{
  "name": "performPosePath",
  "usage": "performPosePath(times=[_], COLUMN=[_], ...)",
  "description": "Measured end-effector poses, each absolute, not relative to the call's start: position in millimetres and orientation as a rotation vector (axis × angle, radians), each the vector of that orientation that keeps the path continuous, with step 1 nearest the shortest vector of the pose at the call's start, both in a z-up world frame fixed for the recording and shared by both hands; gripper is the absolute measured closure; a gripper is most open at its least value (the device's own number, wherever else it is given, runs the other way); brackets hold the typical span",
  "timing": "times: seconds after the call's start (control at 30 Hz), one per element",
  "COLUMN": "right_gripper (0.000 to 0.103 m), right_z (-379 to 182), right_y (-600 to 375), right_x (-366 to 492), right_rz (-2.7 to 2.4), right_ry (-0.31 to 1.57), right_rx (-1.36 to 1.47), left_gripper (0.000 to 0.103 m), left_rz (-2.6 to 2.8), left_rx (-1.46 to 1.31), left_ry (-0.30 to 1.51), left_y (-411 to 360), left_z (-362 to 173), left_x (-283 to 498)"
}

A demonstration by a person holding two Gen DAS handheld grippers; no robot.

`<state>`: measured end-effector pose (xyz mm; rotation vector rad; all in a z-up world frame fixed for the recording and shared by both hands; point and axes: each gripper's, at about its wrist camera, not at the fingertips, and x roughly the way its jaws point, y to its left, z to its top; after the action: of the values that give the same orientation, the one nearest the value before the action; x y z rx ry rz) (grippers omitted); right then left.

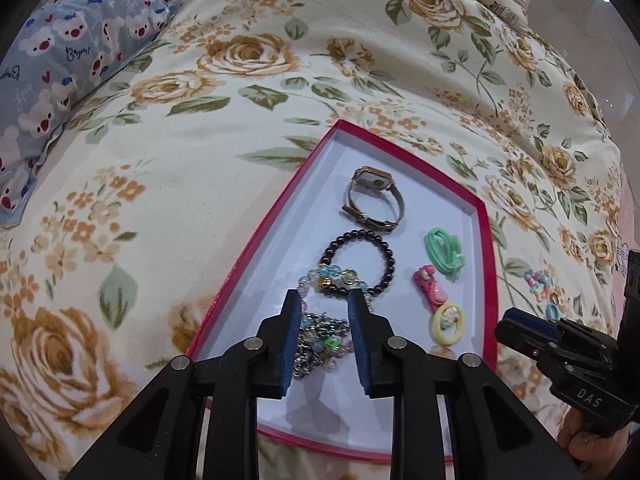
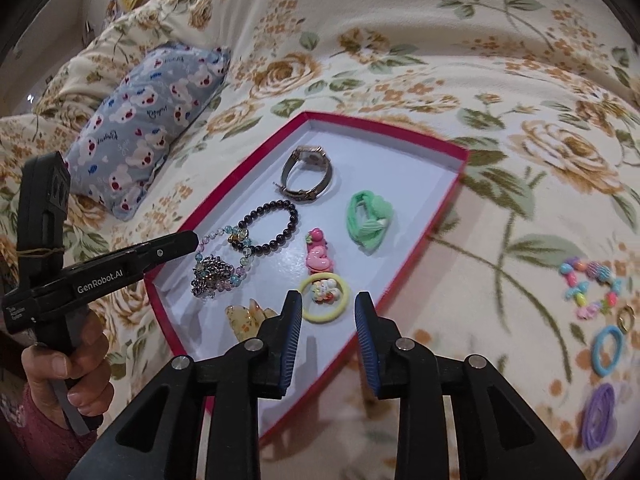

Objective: Organize jewelry
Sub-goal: 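Move both tools back toward the colorful bead bracelet and gold ring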

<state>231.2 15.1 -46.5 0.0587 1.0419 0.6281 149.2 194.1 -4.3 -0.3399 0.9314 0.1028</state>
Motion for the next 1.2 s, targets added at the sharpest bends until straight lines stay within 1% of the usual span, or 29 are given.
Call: performPosePath(times=[0.03, 0.17, 0.47, 0.8, 1.2], right_gripper=[0.073, 0.073, 0.072, 0.070, 0.070], right_z=[-44.7, -40.4, -35.2, -36.6, -40.6], right_y=[11.0, -11.9, -73.5, -142.9, -194.2], right_x=[229.4, 222.6, 211.6, 199.4, 200.9], right_rz=[0.624, 0.592, 0.488, 0.357, 0.265], right_ry=[1.037, 1.024, 1.005, 0.989, 0.964], right_rx=[0.065, 0.091, 0.158, 0.229, 0.287], left_gripper=[0.074, 0.071, 0.069, 0.069, 0.067], left_rz=[0.100, 0.078, -0.005, -0.098, -0.170], left_rx=[-0.337, -0.327, -0.288, -0.231, -0.158], left_ry=[0.930, 0.925, 0.920, 0.937, 0.954], left_y=[192.4, 182.0, 149.9, 104.7, 54.5], left_z=[-2.8, 3.8, 16.5, 18.4, 18.3], left_x=[148.0, 143.3, 144.8, 153.6, 179.5])
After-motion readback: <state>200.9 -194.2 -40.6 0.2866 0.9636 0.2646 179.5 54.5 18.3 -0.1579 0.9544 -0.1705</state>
